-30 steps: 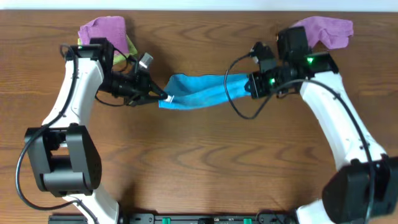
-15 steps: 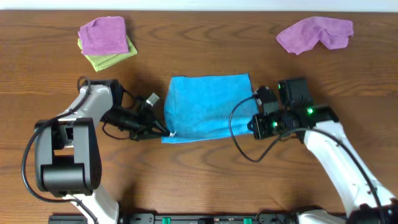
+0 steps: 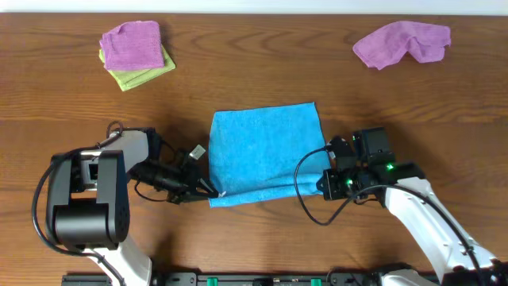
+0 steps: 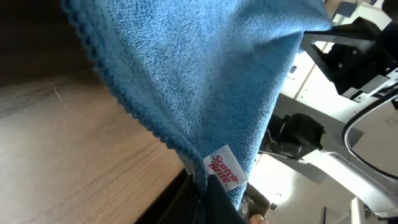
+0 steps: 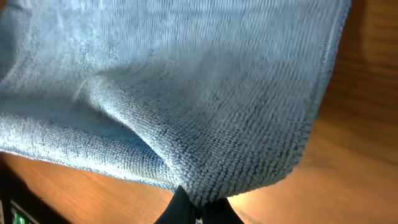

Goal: Fold the cloth

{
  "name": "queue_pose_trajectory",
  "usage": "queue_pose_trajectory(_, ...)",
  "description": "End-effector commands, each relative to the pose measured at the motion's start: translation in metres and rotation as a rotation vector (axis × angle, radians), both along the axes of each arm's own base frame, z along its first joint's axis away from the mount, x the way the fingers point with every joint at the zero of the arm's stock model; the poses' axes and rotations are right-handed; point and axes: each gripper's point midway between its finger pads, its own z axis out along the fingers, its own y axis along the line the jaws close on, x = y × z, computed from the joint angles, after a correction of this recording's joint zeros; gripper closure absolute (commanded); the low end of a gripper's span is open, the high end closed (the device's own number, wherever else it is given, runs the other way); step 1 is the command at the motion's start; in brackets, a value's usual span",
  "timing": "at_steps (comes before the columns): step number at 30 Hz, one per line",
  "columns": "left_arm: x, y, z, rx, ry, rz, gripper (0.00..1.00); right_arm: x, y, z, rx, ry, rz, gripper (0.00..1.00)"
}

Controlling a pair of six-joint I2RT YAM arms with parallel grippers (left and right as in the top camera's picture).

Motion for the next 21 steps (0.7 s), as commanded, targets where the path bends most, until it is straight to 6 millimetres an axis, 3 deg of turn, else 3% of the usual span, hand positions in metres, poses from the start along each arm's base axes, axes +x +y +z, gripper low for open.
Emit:
queue_pose_trajectory(1,0.004,0.001,0.005,0.002,0.000,0.030,0.94,0.009,0.002,0.005,0.007,-0.046,-0.014,0.98)
queue_pose_trajectory(5,0.020,-0.001,0.012,0.003,-0.022,0.085,0.94,0.028,0.005,0.012,0.022,-0.122,-0.036,0.99)
queue_pose_trajectory(14,0.086,0.006,0.021,0.126,-0.158,0.286,0.94,0.079,0.001,0.034,0.012,-0.343,-0.116,0.99)
queue_pose_trajectory(21,0.127,-0.002,0.018,0.196,-0.264,0.382,0.94,0.106,-0.001,0.033,-0.003,-0.430,-0.139,0.99)
